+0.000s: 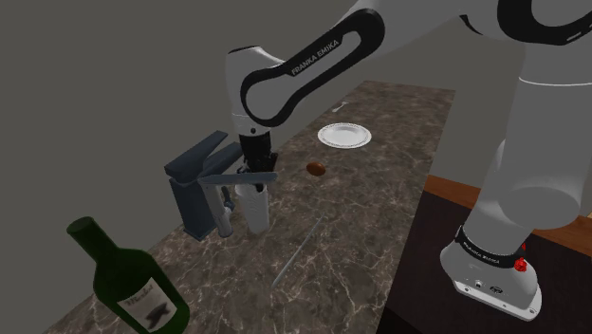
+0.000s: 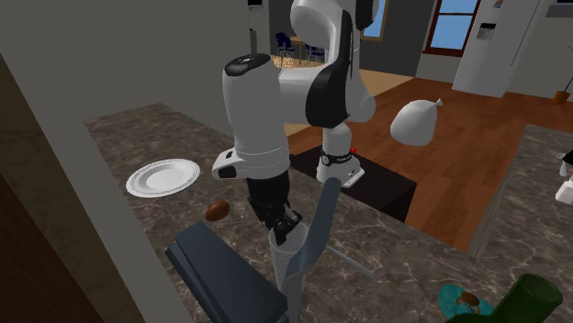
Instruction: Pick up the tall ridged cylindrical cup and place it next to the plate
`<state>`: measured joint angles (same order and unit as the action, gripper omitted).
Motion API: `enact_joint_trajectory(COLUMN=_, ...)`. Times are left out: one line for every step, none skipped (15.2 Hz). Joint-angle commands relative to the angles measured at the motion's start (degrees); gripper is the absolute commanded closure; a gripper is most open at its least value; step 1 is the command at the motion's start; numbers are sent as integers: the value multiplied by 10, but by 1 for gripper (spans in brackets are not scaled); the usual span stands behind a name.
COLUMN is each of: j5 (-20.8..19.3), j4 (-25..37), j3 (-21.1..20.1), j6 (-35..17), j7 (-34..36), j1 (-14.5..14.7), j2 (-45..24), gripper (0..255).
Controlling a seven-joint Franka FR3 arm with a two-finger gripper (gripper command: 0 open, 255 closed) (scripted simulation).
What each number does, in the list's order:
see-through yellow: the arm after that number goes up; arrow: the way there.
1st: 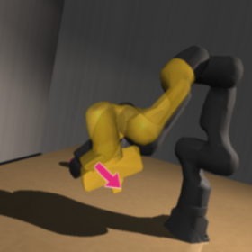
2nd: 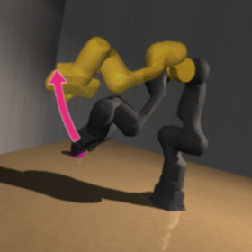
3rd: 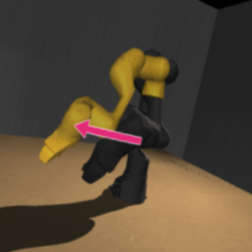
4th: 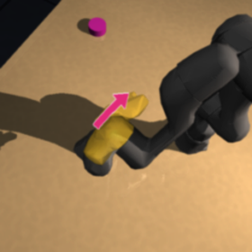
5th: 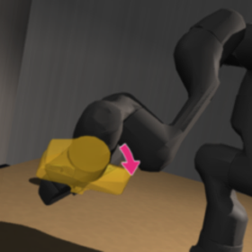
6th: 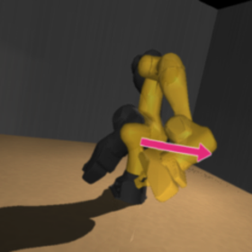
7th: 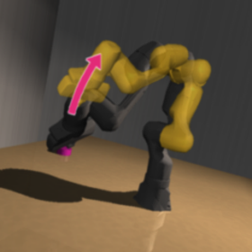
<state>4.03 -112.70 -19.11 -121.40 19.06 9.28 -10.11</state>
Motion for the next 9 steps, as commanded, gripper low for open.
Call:
enact_joint_trajectory(j5=2, j4=7, j3=0, j6=15, j7=-1, j1=-1, j2=8, gripper=255)
enact_joint_trajectory(j5=3, j4=11, j3=0, j6=22, j7=-1, j1=-1, j2=11, gripper=255)
enact_joint_trajectory(j5=4, j4=16, j3=-1, j6=29, j7=0, j1=-2, j2=14, gripper=255)
enact_joint_trajectory(j5=5, j4=20, j3=-1, j6=36, j7=0, j1=-2, j2=17, gripper=255)
enact_joint_trajectory(j5=5, j4=25, j3=-1, j6=43, j7=0, j1=-2, j2=19, gripper=255)
enact_joint_trajectory(j5=6, j4=29, j3=-1, j6=50, j7=0, j1=-2, j2=22, gripper=255)
enact_joint_trajectory(j5=7, j4=34, j3=-1, j6=58, j7=0, j1=-3, j2=24, gripper=255)
enact_joint_trajectory(j5=7, j4=39, j3=-1, j6=65, j7=0, j1=-3, j2=27, gripper=255)
enact_joint_trajectory(j5=8, j4=44, j3=-1, j6=72, j7=0, j1=-3, j2=29, gripper=255)
